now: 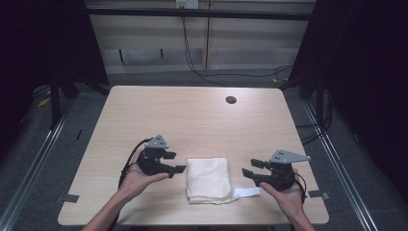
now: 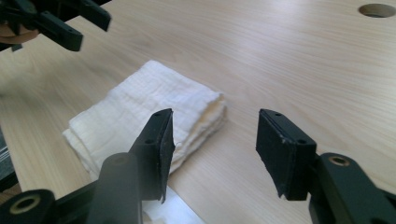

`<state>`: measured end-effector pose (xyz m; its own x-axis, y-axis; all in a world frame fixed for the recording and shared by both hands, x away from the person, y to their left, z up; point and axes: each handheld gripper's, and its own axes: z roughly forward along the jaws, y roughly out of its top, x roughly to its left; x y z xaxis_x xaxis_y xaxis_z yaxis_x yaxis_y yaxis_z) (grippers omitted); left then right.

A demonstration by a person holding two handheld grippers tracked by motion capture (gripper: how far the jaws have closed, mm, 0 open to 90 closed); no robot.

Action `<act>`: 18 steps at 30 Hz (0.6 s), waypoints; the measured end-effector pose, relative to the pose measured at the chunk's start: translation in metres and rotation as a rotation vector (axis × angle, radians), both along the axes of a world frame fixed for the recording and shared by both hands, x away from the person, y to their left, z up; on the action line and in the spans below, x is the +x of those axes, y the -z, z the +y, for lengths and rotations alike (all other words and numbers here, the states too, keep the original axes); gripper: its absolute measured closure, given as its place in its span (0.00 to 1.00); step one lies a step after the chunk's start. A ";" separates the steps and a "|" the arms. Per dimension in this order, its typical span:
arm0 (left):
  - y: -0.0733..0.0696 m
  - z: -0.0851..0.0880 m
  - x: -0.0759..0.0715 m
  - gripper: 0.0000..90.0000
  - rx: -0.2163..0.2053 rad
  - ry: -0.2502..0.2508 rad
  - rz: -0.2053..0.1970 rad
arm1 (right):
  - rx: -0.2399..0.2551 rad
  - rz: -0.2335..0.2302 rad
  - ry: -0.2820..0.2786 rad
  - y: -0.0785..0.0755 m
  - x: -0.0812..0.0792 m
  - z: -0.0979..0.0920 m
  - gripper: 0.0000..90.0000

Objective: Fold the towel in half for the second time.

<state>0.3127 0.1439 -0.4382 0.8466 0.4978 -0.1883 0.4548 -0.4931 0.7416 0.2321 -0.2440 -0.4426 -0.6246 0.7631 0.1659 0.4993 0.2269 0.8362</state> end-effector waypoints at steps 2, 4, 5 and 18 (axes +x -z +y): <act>0.001 0.011 -0.002 0.38 -0.004 -0.018 0.005 | 0.006 0.002 0.022 0.000 -0.001 -0.007 0.50; 0.003 0.022 -0.007 0.38 -0.037 0.002 0.000 | -0.013 0.002 0.053 0.001 -0.002 -0.013 0.49; 0.004 0.026 -0.009 0.41 -0.034 -0.009 -0.011 | -0.021 0.001 0.062 0.002 0.000 -0.017 0.48; 0.019 0.088 -0.027 0.32 0.011 -0.200 -0.009 | 0.001 -0.018 0.183 0.011 -0.011 -0.059 0.39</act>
